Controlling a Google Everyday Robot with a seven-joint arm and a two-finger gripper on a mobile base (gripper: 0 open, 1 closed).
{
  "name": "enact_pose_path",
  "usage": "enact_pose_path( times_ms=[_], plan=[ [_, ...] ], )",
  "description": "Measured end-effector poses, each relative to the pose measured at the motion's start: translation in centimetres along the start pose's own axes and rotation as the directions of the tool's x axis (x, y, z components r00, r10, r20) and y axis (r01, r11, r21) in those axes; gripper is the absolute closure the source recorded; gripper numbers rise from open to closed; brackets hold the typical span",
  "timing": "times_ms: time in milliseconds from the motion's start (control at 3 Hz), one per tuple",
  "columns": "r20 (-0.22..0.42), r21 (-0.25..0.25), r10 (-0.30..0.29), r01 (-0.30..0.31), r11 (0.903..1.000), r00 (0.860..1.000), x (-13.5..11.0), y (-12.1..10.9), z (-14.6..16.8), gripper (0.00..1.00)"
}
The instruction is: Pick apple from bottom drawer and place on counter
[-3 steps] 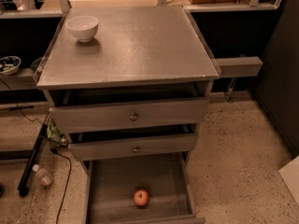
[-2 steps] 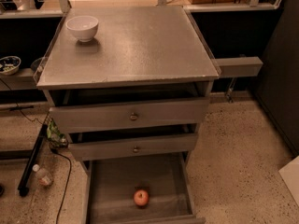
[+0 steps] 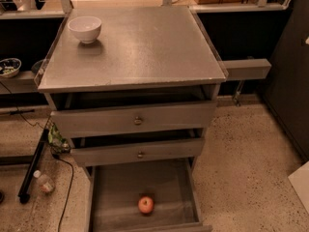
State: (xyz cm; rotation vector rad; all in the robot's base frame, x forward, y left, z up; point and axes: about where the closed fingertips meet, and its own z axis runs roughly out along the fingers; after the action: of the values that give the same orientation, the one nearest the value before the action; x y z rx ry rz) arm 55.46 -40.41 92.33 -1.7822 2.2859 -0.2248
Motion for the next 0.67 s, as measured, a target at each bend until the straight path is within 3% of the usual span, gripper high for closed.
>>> enact_pose_path(
  times_ms=[333, 667],
  plan=[
    [0.042, 0.008, -0.023, 0.023, 0.9997, 0.999, -0.6, 0.4, 0.1, 0.00],
    [0.113, -0.022, -0.052, 0.055, 0.9982, 0.992, -2.3, 3.8, 1.0, 0.00]
  ],
)
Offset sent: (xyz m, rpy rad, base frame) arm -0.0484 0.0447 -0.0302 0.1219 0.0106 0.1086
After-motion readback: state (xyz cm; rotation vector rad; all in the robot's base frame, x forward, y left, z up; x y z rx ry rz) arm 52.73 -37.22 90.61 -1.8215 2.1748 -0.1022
